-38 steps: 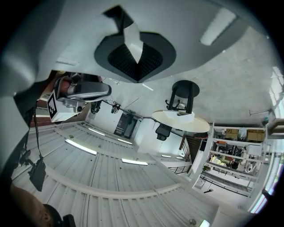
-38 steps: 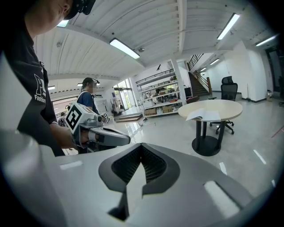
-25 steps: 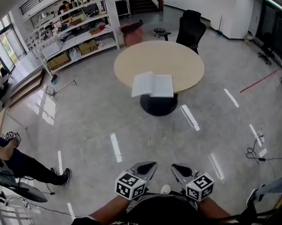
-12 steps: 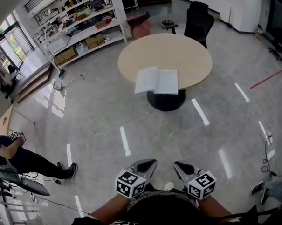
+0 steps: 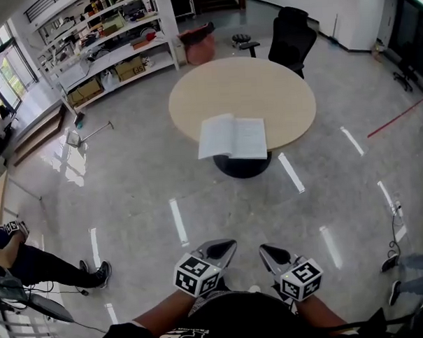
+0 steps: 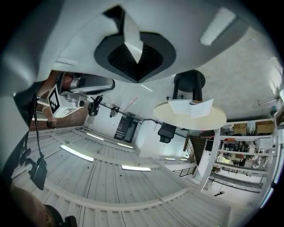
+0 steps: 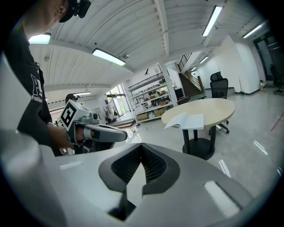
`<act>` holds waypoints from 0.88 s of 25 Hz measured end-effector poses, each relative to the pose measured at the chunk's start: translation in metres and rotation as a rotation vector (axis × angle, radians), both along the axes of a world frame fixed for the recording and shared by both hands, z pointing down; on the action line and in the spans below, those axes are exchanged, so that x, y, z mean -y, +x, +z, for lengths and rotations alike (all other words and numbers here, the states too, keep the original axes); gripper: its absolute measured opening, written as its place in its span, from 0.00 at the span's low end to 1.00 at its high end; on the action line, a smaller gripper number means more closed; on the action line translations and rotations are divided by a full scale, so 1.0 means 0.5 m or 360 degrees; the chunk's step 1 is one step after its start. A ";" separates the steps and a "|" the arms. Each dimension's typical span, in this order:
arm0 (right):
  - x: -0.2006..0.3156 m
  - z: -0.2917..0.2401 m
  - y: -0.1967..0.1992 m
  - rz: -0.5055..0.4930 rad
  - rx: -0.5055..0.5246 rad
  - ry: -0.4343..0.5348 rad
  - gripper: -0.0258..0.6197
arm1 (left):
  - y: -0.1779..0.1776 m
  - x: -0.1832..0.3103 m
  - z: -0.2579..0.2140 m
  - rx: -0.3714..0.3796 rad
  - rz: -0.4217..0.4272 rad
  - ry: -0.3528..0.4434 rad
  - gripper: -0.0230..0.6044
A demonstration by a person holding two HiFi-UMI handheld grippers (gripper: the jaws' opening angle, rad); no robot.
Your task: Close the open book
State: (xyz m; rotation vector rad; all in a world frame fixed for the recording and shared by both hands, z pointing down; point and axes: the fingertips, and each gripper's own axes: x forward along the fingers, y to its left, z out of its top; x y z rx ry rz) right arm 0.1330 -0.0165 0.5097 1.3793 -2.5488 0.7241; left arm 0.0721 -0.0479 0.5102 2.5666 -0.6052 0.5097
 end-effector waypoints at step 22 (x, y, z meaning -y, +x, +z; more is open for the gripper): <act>0.327 -0.009 -0.188 0.0107 -0.0193 -0.0066 0.05 | -0.203 0.390 0.012 -0.0122 0.0094 -0.0024 0.05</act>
